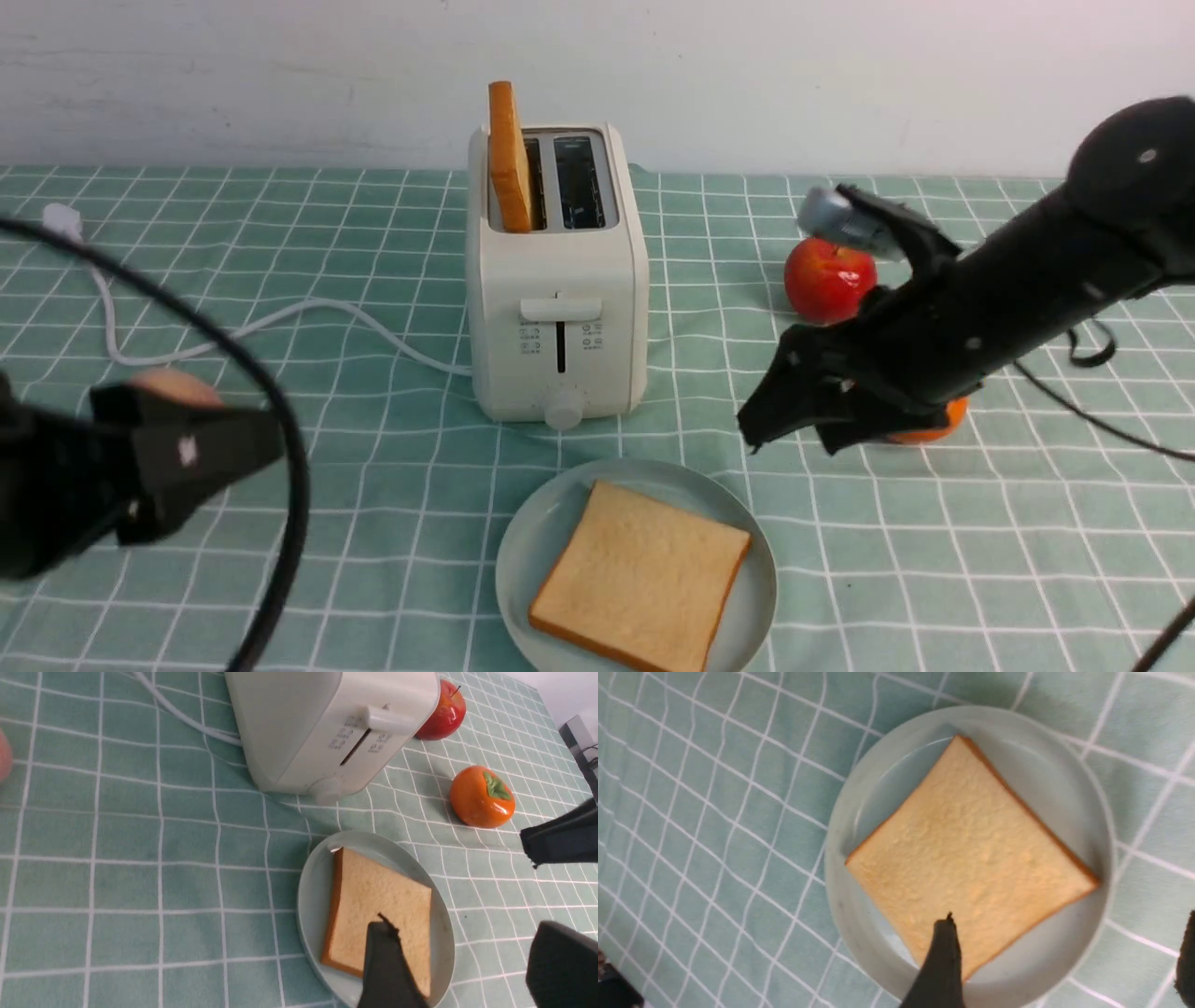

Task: Take toasted bread from bread machine on blue coffee table place on plate.
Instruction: 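Place the held slice of bread on top of the slice on the plate with the right gripper, then reach for a toast slice standing in the toaster with the left gripper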

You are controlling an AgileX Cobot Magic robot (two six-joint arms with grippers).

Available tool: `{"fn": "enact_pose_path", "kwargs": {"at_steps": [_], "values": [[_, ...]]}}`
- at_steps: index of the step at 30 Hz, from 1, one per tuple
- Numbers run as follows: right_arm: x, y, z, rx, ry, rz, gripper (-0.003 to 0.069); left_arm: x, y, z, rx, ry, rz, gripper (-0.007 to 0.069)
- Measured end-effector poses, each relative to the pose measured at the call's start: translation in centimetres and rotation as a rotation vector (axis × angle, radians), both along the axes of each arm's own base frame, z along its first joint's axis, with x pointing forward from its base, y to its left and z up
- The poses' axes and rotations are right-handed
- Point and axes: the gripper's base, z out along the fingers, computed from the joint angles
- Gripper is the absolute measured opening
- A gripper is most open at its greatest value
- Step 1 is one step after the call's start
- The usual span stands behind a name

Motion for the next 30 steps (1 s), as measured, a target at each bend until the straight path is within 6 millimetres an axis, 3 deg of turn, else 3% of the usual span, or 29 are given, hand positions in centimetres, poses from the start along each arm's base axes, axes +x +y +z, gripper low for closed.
{"fn": "enact_pose_path", "kwargs": {"at_steps": [2,3,4,9,13,16,17,23,25,27,30], "values": [[-1.1,-0.3,1.9,-0.004,-0.049,0.009,0.0594,2.0,-0.5,1.4,-0.018,0.016,-0.016,0.0399],[-1.1,-0.3,1.9,-0.005,-0.048,0.008,0.0592,2.3,-0.6,1.5,-0.021,0.017,-0.016,0.0399],[-2.4,-0.3,3.6,0.000,-0.082,0.023,0.0581,4.0,-1.3,2.5,-0.047,0.025,-0.034,0.0399],[-6.3,0.4,7.4,-0.022,-0.187,0.112,0.0572,9.6,-4.4,4.4,-0.002,0.038,-0.135,0.0399],[-9.0,0.9,9.5,-0.025,-0.258,0.177,0.0571,13.9,-6.9,5.1,0.090,0.085,-0.159,0.0413],[-10.0,1.1,10.1,-0.018,-0.276,0.198,0.0571,16.2,-7.9,5.3,0.123,0.128,-0.105,0.0429],[-10.4,1.1,10.5,-0.014,-0.286,0.208,0.0571,18.2,-8.6,5.2,0.155,0.161,-0.036,0.0447],[-10.8,1.0,10.6,-0.015,-0.277,0.215,0.0571,22.7,-10.1,3.9,0.235,0.184,0.138,0.0505],[-10.9,1.0,10.6,-0.012,-0.268,0.208,0.0571,25.0,-10.7,2.7,0.281,0.147,0.168,0.0520],[-10.9,1.0,10.6,-0.012,-0.268,0.207,0.0571,25.7,-10.9,2.1,0.288,0.133,0.168,0.0520],[-10.9,1.0,10.6,-0.012,-0.268,0.207,0.0571,27.7,-11.8,-0.5,0.293,0.114,0.157,0.0505]]}}
